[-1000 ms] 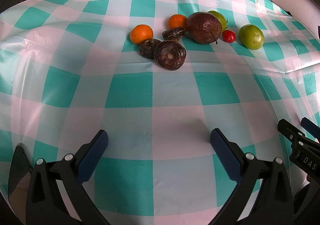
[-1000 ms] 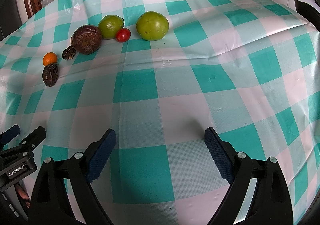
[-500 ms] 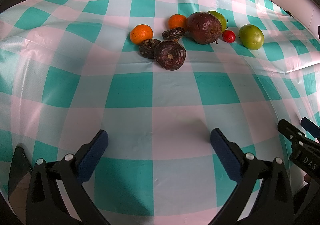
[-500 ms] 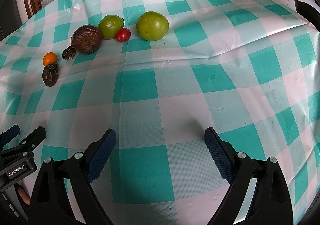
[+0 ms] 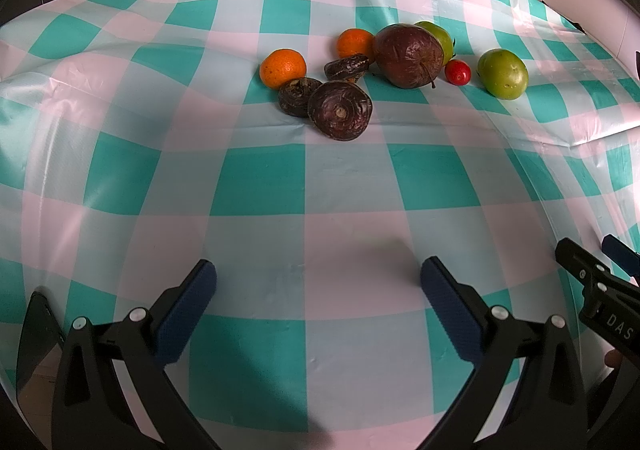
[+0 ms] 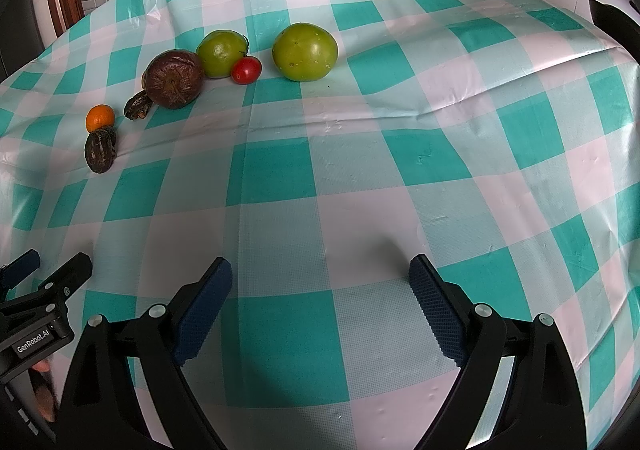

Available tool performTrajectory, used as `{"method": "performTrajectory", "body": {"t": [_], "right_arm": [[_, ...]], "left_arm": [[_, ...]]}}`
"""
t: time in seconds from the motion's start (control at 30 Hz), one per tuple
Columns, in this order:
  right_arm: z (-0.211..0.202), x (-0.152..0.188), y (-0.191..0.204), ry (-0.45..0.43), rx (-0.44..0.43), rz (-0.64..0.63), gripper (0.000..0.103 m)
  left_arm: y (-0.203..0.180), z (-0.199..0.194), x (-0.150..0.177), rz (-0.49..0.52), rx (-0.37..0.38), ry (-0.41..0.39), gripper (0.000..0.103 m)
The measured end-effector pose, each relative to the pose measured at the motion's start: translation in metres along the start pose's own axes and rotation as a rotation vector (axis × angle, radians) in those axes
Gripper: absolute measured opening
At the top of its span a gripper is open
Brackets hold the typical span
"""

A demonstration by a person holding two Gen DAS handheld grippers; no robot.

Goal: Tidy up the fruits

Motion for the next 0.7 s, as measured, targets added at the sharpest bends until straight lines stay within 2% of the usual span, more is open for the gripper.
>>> {"method": "performTrajectory", "body": {"t": [0.1,0.2,0.27,0.33,0.43,0.5,0.6,0.7], "right_arm": [[0.001,0.000,0.001,-0.001,0.003,0.000,0.087],[0.003,-0.002,0.004,0.007,-0.006,-0.009,0.087],[0.008,-0.006,0.019,0.013,-0.061,-0.083,0.087],[0.007,-0.010,0.036,-0.007,-0.130,-0.152,0.087],[0.007,-0.017,0.071,-0.047,-0.258,-0.235,0.087],[0.011,-0.024,0.093,-0.049,-0.295,-0.271,0.087],[0.024,-0.042,0.128,-0.042,-0.298,-0.315,0.087],[0.045,-0.061,0.154,-0.001,-0.326,-0.323,0.085]], "left_arm": [[0.001,0.001,-0.002,0.028,0.021,0.017,0.102],[0.006,0.004,-0.008,0.095,0.080,0.038,0.102],[0.017,0.000,-0.015,0.068,0.100,-0.004,0.102],[0.027,-0.005,-0.018,0.058,0.072,-0.057,0.102],[0.053,-0.016,-0.028,0.030,-0.045,-0.166,0.102],[0.072,-0.025,-0.028,-0.015,-0.100,-0.203,0.102],[0.092,-0.030,-0.030,-0.095,-0.164,-0.245,0.102],[0.107,-0.032,-0.033,-0.161,-0.145,-0.238,0.102]]}}
Point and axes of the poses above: each gripper's, at about its wrist camera, not at the fingertips, and z roughly the way its jaws point, y to its left, x to its underside, the point moved 1 cm from there along z, roughly the way its jaws point, and after that the axes turned 1 degree about z, right-handed, at the moved point
